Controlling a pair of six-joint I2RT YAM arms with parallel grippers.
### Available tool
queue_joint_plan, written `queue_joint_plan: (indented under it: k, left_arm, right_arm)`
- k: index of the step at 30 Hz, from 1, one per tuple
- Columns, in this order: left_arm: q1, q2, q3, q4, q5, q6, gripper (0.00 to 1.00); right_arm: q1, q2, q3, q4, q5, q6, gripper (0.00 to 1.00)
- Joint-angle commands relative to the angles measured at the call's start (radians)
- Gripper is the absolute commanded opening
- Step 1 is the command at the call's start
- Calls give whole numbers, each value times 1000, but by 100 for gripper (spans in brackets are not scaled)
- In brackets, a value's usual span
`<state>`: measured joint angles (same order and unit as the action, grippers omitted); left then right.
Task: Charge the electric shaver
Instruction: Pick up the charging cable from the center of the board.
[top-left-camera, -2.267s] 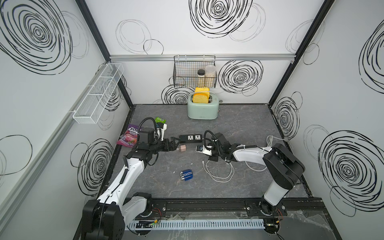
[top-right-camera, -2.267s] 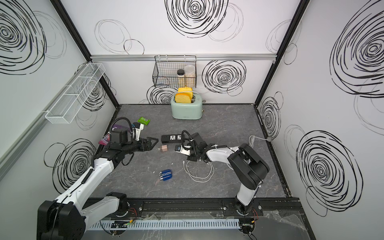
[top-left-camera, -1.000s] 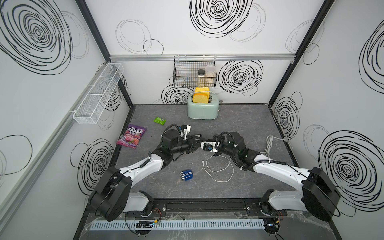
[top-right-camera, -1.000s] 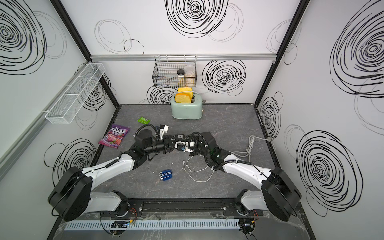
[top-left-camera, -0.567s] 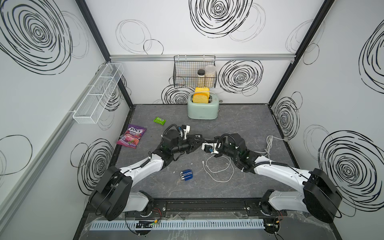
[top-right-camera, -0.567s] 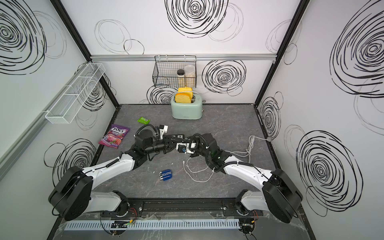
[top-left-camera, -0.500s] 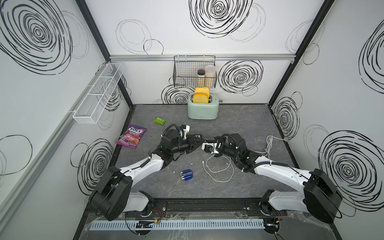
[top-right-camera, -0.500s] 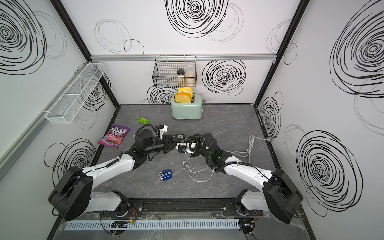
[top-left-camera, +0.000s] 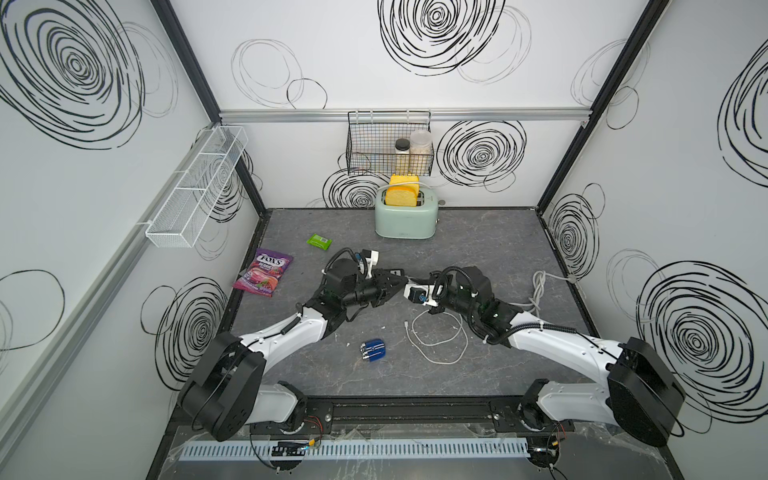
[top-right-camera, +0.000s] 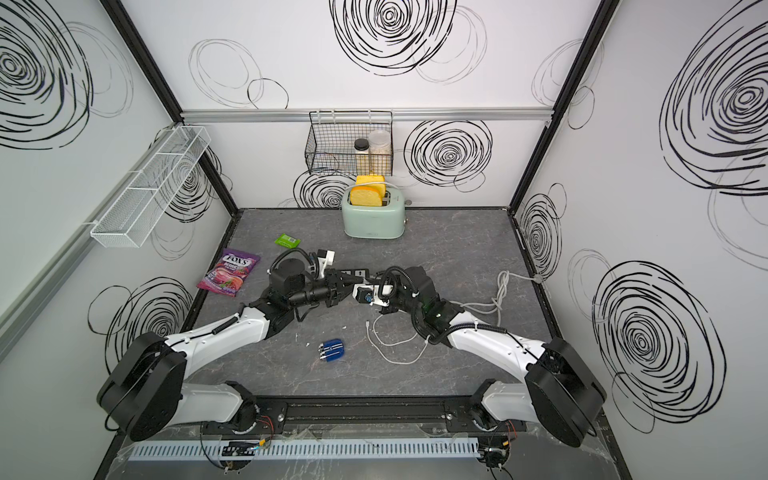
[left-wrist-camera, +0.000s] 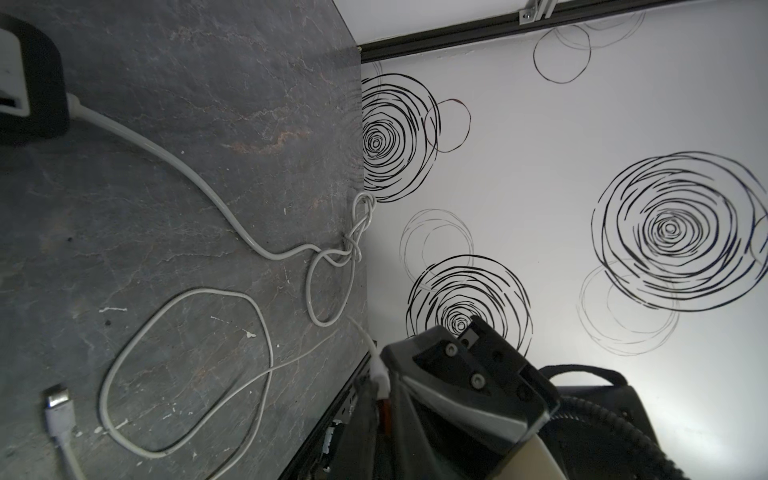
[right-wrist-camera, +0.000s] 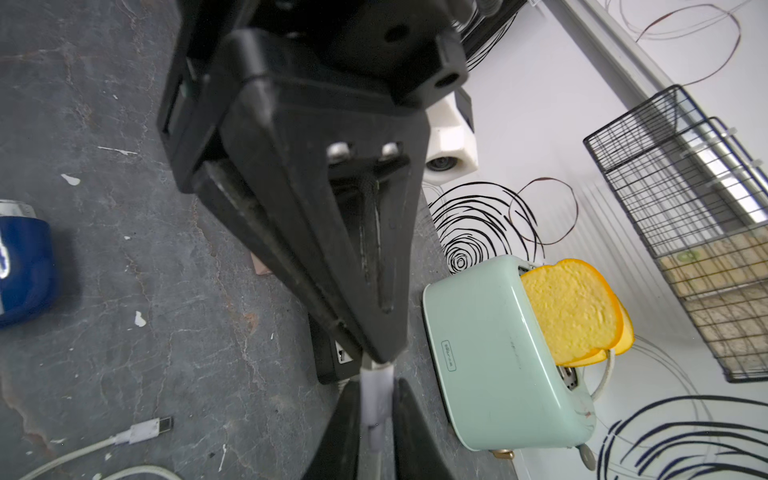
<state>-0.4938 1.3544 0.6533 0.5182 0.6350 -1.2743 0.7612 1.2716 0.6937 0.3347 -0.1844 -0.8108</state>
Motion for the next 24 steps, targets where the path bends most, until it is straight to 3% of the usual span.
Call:
queue_joint_plan:
  k: [1, 4, 7, 14, 24]
  left_arm:
    - [24, 12, 13, 16, 43, 65, 0]
    - [46, 12, 46, -67, 74, 175, 0]
    - [59, 9, 76, -107, 114, 270, 0]
    - [79, 18, 122, -132, 164, 334, 0]
    - [80, 31, 126, -122, 164, 319, 0]
  right_arm:
    - [-56, -20, 60, -78, -120, 113, 29]
    - [-123, -31, 78, -136, -224, 161, 37]
    - [-182, -39, 79, -156, -324, 207, 39]
    - [-193, -14, 84, -173, -485, 224, 38]
    - [-109, -23, -28, 83, -344, 316, 30]
